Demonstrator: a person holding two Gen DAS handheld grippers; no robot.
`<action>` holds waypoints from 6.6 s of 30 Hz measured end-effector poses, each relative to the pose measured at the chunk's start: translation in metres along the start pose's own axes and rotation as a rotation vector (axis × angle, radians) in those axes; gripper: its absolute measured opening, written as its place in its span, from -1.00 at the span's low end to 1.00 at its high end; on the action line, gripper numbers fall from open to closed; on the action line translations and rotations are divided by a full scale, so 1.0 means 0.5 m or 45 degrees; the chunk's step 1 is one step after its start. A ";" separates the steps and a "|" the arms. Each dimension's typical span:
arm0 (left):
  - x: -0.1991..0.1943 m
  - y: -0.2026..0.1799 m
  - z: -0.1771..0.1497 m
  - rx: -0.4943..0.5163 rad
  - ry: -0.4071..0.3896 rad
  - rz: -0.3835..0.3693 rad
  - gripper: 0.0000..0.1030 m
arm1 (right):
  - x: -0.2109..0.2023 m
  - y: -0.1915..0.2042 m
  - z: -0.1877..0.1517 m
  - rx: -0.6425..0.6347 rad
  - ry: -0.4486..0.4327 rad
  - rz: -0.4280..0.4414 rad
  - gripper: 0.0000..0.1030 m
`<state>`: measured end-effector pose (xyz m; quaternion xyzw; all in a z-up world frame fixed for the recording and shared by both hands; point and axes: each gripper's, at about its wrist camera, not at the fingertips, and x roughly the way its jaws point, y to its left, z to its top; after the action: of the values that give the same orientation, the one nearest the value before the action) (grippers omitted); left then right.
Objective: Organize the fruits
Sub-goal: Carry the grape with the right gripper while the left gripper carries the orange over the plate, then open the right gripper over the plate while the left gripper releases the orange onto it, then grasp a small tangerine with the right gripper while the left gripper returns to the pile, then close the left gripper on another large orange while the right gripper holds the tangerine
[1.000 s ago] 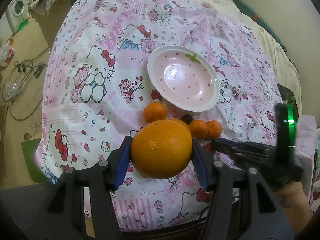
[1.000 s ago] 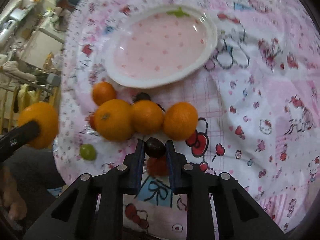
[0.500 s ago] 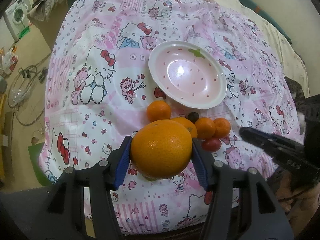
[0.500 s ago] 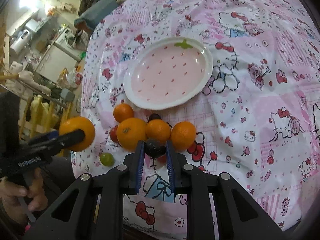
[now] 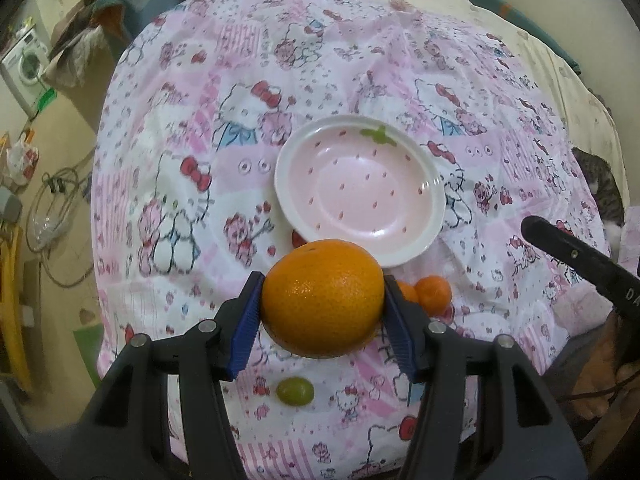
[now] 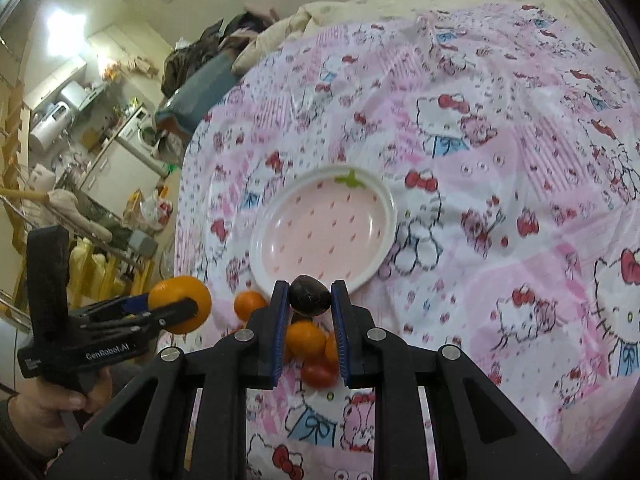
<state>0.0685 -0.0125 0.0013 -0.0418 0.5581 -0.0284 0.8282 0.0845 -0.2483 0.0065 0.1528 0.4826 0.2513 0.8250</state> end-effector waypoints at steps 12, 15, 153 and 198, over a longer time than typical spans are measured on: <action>0.059 -0.028 0.097 0.066 -0.031 0.054 0.03 | 0.032 -0.024 0.089 -0.030 -0.041 -0.019 -0.57; 0.076 -0.019 0.117 0.025 -0.054 0.061 0.03 | 0.049 -0.031 0.110 -0.036 -0.038 -0.029 -0.57; 0.015 0.083 -0.050 -0.300 -0.175 0.045 0.78 | 0.097 -0.074 -0.037 0.235 0.149 -0.049 0.84; 0.203 -0.068 -0.067 0.048 0.234 0.114 0.53 | 0.100 -0.107 -0.043 0.284 0.200 -0.074 -0.33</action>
<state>0.0758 -0.0571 -0.1015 0.0015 0.6324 -0.0056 0.7746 0.1004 -0.2642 -0.0667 0.2093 0.5748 0.1835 0.7695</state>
